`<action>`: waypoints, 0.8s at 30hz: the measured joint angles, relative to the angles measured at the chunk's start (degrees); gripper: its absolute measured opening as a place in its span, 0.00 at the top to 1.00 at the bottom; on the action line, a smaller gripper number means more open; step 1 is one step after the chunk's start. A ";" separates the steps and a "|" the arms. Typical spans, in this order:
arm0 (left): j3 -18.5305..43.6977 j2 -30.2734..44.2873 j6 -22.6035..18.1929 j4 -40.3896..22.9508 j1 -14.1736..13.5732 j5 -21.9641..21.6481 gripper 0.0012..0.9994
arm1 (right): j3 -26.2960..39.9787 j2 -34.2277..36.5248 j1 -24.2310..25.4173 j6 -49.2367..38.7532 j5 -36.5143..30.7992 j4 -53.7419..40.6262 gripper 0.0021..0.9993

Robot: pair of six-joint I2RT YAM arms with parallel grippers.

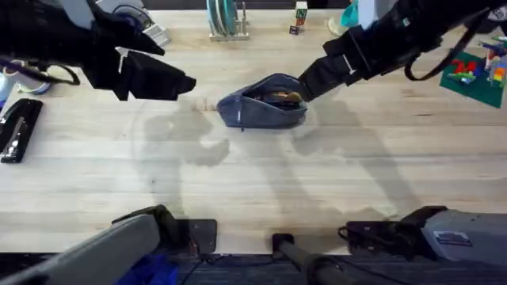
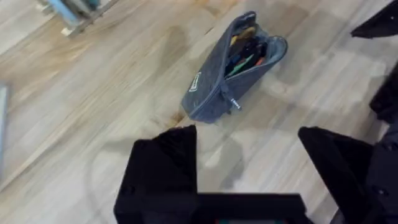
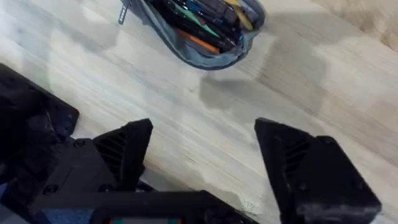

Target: Unzip the bag, pick up the pens from the table one at a time and place them inside, then zip the bag closed.

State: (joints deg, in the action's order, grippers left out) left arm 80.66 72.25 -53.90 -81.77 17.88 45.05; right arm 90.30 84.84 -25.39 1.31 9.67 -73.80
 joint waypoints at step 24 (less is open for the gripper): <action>0.00 29.94 -54.32 -12.09 11.42 12.41 0.01 | 0.00 0.00 0.00 2.99 0.00 0.36 0.00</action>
State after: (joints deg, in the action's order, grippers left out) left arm 80.66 102.19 -108.22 -93.86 29.30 57.45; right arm 90.30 84.84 -25.39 4.29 9.67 -73.44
